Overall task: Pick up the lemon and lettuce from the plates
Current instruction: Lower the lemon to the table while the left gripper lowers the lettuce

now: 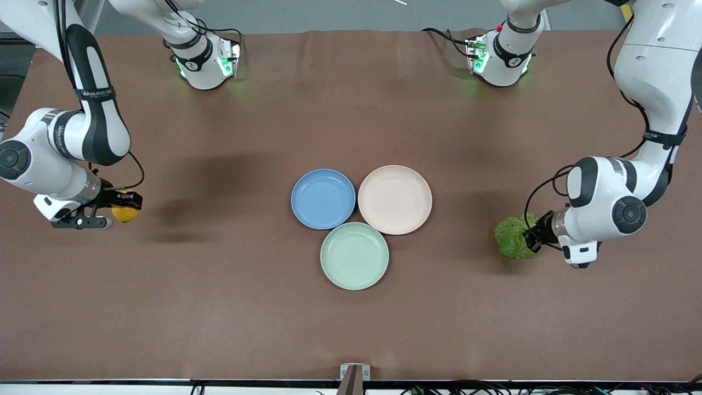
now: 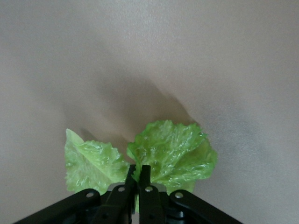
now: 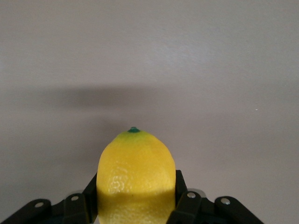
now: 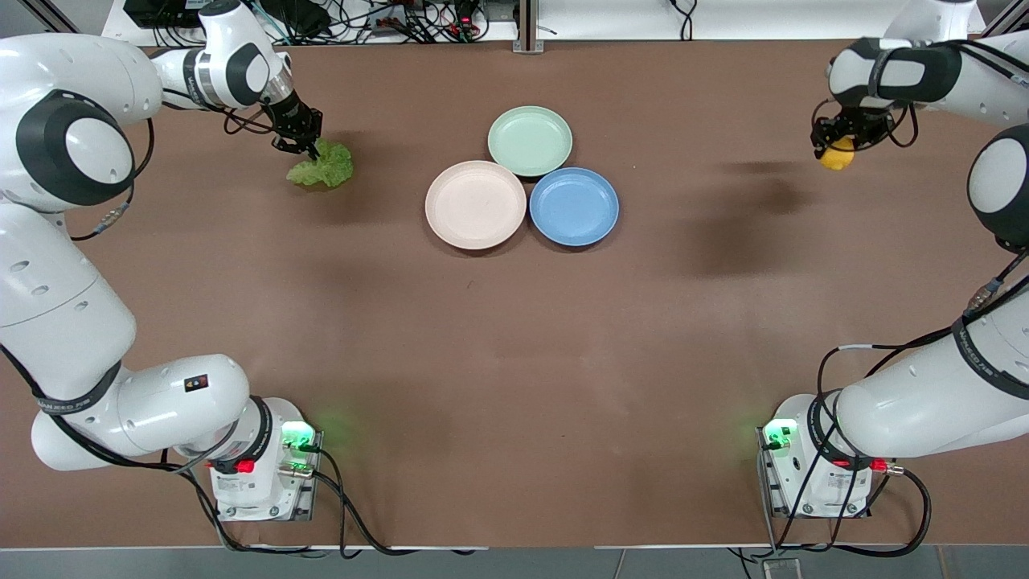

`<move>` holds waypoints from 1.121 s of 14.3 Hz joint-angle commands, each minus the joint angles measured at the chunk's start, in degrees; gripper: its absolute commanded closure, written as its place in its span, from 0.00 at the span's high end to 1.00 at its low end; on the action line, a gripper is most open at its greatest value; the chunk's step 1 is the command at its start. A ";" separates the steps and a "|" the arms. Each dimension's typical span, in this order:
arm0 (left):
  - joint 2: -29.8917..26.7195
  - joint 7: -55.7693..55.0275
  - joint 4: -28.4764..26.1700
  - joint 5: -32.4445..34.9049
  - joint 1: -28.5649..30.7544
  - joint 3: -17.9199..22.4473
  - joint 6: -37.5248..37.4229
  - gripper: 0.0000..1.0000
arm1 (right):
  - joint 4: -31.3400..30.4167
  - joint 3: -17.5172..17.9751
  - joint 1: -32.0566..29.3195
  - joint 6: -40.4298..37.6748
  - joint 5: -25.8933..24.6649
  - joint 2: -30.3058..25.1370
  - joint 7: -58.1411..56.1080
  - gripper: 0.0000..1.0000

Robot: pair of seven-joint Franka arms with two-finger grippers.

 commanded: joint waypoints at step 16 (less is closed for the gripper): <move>-4.90 2.45 6.67 0.16 -0.16 -3.96 -0.72 1.00 | -1.83 2.12 -7.47 11.55 6.68 10.15 -3.89 0.18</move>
